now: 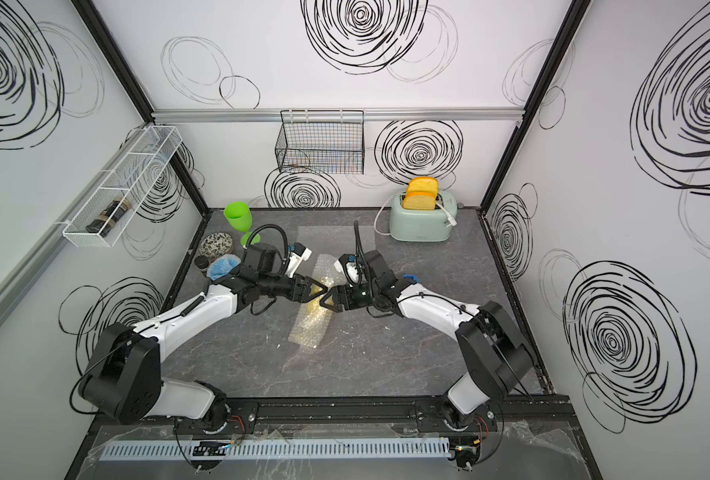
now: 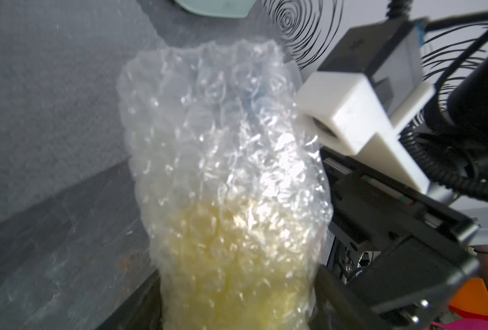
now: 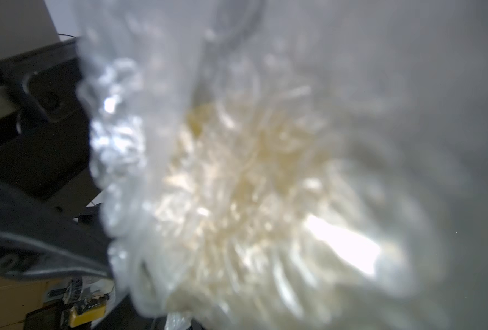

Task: Wrap wine glasses in bubble wrap
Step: Pick up the bubble wrap from the center of the board, then place the bubble wrap at the center of the board.

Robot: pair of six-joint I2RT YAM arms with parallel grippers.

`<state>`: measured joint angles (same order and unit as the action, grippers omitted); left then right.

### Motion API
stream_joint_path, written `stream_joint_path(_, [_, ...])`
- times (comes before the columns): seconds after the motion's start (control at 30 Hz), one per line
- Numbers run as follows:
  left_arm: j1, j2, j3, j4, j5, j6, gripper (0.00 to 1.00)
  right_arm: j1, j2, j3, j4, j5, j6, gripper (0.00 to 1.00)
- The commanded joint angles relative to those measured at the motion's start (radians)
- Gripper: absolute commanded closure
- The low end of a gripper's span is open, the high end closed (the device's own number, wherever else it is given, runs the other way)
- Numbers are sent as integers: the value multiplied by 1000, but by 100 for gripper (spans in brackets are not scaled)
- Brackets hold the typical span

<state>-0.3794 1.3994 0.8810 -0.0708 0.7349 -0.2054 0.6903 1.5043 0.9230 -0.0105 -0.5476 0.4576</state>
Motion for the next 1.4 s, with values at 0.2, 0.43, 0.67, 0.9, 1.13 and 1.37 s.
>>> stream_joint_path(0.2, [-34,-163,-269,585,236,173,9,48,-202,-117,330,368,-304,26])
stream_joint_path(0.43, [-46,-141,-412,845,250,240,13,158,-267,-300,504,525,-514,27])
stream_joint_path(0.67, [-66,-164,-485,944,289,332,16,216,-255,-397,600,616,-591,29])
stream_joint_path(0.9, [-62,-176,-461,736,255,452,15,239,-266,-413,590,646,-611,30])
stream_joint_path(1.13, [-38,-175,-438,540,196,467,12,252,-267,-389,534,651,-592,30])
stream_joint_path(1.37, [10,-208,-467,603,178,349,6,267,-264,-388,483,649,-590,28])
